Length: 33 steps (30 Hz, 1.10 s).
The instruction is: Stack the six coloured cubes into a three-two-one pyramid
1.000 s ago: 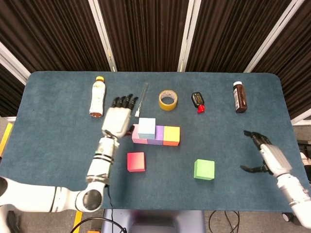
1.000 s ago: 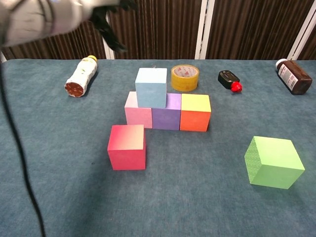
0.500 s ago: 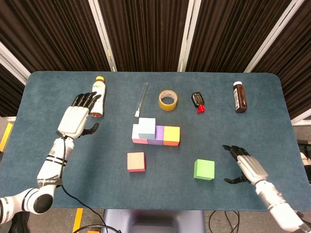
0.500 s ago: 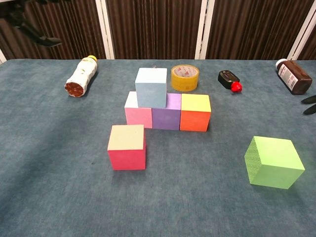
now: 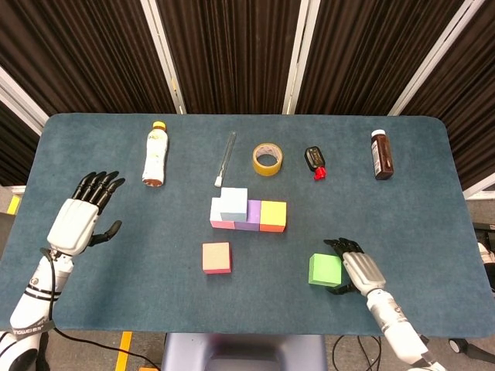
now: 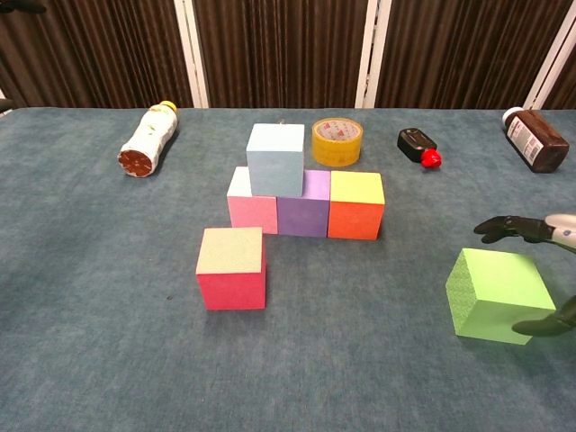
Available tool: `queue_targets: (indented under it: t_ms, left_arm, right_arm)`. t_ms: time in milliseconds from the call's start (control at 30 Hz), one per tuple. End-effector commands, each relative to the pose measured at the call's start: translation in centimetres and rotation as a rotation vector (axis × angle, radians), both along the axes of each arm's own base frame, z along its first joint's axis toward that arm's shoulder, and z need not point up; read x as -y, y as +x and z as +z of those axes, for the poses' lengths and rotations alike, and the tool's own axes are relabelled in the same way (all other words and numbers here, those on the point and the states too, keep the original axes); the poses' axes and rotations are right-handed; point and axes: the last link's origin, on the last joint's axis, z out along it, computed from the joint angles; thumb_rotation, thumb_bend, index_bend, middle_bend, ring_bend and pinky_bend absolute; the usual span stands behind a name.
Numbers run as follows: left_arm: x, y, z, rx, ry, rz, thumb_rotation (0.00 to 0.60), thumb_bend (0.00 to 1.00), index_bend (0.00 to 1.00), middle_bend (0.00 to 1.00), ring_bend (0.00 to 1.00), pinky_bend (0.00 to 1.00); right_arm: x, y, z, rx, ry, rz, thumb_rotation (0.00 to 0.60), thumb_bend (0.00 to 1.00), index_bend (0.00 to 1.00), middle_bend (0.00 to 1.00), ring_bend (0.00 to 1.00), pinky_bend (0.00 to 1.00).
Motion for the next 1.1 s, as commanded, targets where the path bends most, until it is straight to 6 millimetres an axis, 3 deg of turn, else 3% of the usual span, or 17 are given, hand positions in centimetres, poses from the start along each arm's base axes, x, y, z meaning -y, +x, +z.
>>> queue_targets:
  t_ms: [33,167,233,467,600,667,800,1100]
  left_arm:
    - [0.5,-0.4,0.1,0.004,0.001,-0.004,0.600,0.35,0.11,0.05,0.00,0.06]
    - [0.8,-0.8,0.2,0.021,-0.003,0.003,0.600,0.35,0.11,0.05,0.00,0.06]
    - [0.9,-0.9,0.3,0.037,-0.003,0.006,0.600,0.35,0.11,0.05,0.00,0.06]
    - [1.4,-1.2,0.7,0.056,0.009,0.007,0.600,0.34,0.11,0.05,0.00,0.06]
    - [1.7,-1.4,1.0,0.048,0.022,0.015,0.600,0.34,0.11,0.05,0.00,0.06]
    - [1.8,-1.5,1.2,0.042,0.033,0.020,0.600,0.34,0.11,0.05,0.00,0.06]
    - [2.1,-1.9,1.4,0.031,0.049,0.035,0.600,0.34,0.12,0.05,0.00,0.06]
    - [2.8,-2.5,1.3,0.035,0.037,0.049,0.600,0.34,0.13,0.05,0.00,0.06]
  right_arm:
    - [0.5,0.2,-0.6,0.000,-0.029,-0.008,0.600,0.24,0.27,0.21,0.09,0.18]
    - [0.9,0.6,-1.1,-0.016,-0.058,0.002,0.600,0.25,0.48,0.22,0.12,0.22]
    - [1.3,1.1,-0.7,-0.027,-0.061,0.026,0.600,0.28,0.53,0.23,0.13,0.23]
    - [4.9,4.9,5.1,0.000,-0.091,0.147,0.600,0.31,0.55,0.23,0.13,0.23]
    - [8.8,8.1,8.3,0.015,-0.079,0.199,0.600,0.31,0.55,0.23,0.13,0.22]
    - [10.4,9.4,8.9,0.024,-0.063,0.208,0.600,0.31,0.54,0.23,0.13,0.21]
    - [13.4,11.7,8.5,0.032,0.000,0.213,0.600,0.31,0.54,0.23,0.13,0.21]
    - [17.1,14.4,5.2,0.032,0.064,0.215,0.600,0.31,0.52,0.23,0.12,0.20]
